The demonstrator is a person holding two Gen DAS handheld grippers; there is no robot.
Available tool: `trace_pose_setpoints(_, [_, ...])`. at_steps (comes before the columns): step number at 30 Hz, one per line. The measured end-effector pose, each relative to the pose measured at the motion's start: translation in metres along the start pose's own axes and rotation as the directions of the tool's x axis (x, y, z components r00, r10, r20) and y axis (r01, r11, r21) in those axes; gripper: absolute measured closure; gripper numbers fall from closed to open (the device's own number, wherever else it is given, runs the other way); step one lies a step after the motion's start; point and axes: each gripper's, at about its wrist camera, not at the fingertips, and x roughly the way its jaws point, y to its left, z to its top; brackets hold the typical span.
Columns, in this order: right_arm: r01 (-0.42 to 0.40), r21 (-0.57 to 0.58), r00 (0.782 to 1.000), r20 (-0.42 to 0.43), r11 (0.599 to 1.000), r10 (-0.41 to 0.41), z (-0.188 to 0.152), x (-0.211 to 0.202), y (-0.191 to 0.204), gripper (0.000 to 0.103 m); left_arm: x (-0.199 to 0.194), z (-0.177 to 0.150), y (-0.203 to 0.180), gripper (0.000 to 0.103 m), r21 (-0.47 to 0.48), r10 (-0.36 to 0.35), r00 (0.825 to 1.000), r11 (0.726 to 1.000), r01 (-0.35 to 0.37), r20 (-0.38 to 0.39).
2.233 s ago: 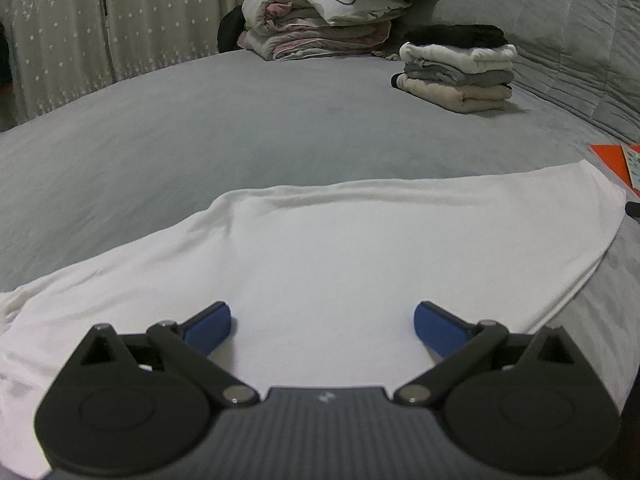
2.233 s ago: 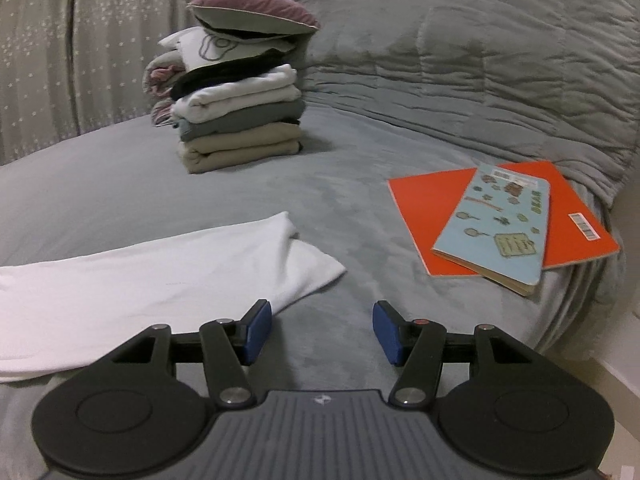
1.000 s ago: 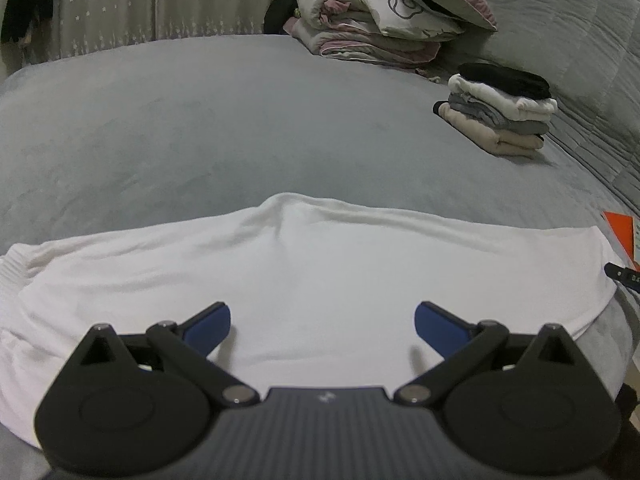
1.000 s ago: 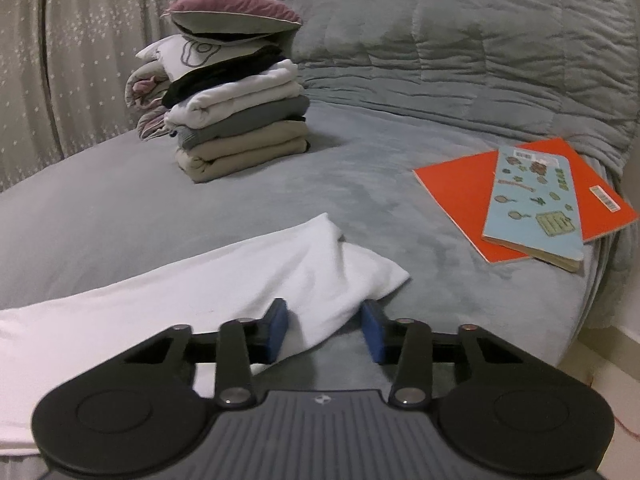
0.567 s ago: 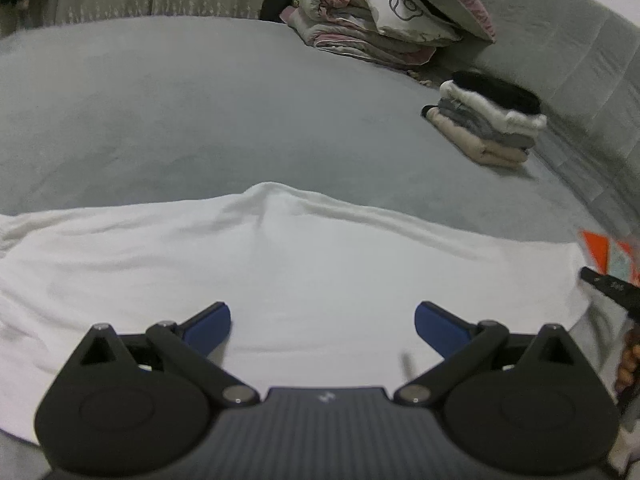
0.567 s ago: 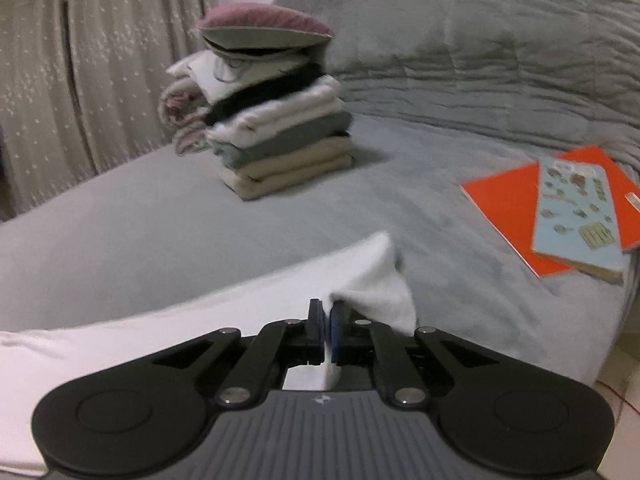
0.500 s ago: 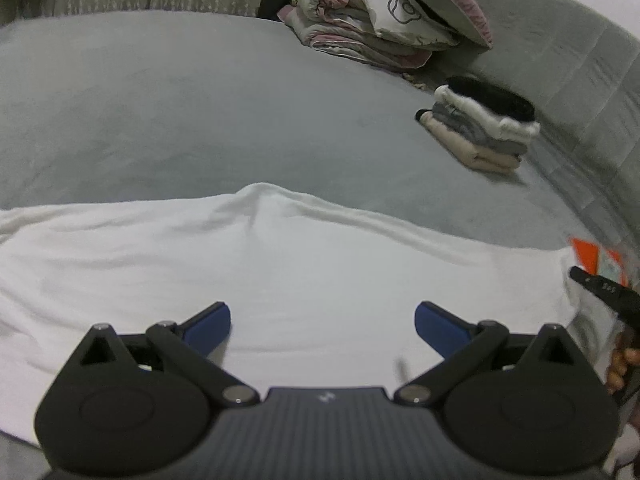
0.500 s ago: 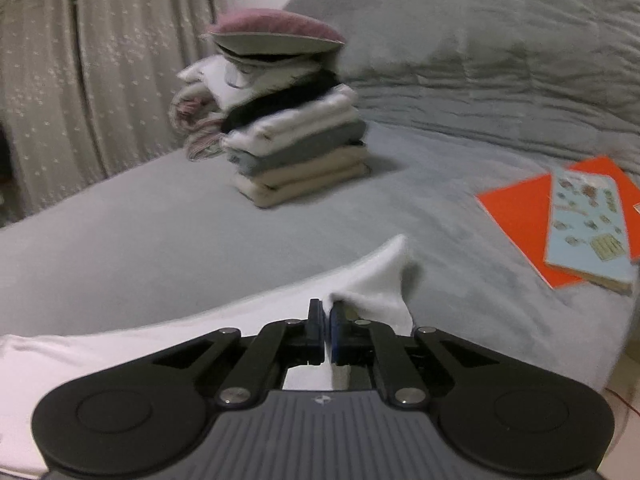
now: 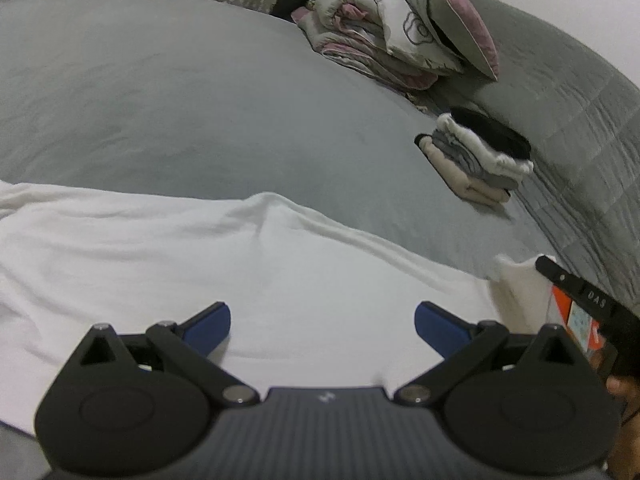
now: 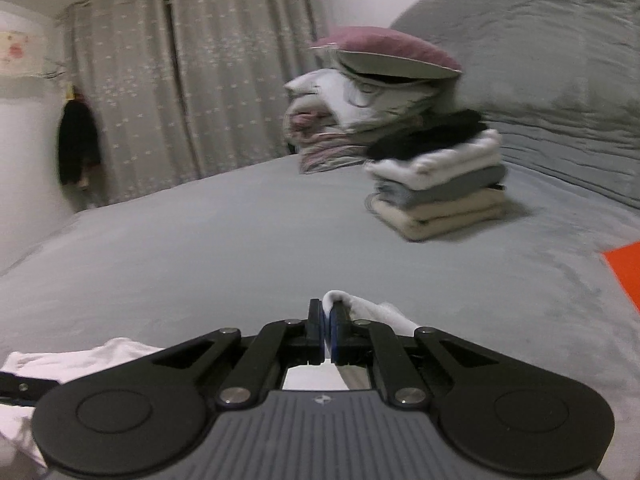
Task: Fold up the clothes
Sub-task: 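Lift the gripped shirt edge with the right gripper and fold it over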
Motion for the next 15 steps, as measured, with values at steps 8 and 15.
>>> trace_pose_setpoints(8, [-0.116,-0.053,0.993,-0.013,0.992,0.115,0.000,0.008,0.045,0.097,-0.012,0.008,0.019,0.000,-0.064,0.012,0.999,0.998,-0.010,0.033])
trace_pose_setpoints(15, [-0.202,-0.082,0.979,-0.038,0.976,0.200,-0.003,0.019,0.083,0.097,-0.026,0.008,0.043,0.001,-0.128,0.025,0.998,0.992,-0.018,0.050])
